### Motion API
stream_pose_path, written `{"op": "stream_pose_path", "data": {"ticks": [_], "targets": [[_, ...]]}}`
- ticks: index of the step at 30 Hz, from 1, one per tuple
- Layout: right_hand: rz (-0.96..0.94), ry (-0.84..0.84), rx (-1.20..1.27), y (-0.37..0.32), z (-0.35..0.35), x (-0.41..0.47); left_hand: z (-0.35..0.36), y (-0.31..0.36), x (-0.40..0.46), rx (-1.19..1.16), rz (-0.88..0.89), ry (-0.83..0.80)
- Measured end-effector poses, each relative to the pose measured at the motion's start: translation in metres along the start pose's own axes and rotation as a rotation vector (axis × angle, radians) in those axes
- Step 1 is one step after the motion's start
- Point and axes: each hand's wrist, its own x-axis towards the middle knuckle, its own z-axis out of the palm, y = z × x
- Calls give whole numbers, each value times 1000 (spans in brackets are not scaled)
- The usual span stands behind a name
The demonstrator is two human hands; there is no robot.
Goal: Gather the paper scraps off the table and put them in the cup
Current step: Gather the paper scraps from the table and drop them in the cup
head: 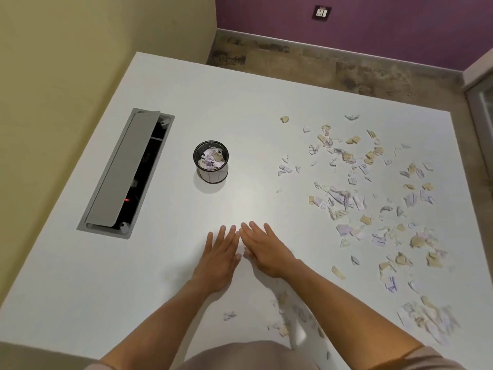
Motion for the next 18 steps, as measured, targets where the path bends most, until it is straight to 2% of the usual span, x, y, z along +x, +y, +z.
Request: {"op": "stream_pose_path", "data": {"ticks": [6,10,12,15,17,18], "targets": [[-47,10,26,1,22,-45,17,12,-14,46,105,-40],[7,77,235,-4,25,-67,24,19,-29,15,178,-35],[144,172,281,-2,29,-76,25,22,-36,-54,136,21],[487,289,337,6,38,-93,27,28,-44,-150,-41,81],[647,283,433,9,43,-102,31,32,-50,-157,-103,61],[663,238,437,10,46,-105,34,34,-52,-147,-104,47]]}}
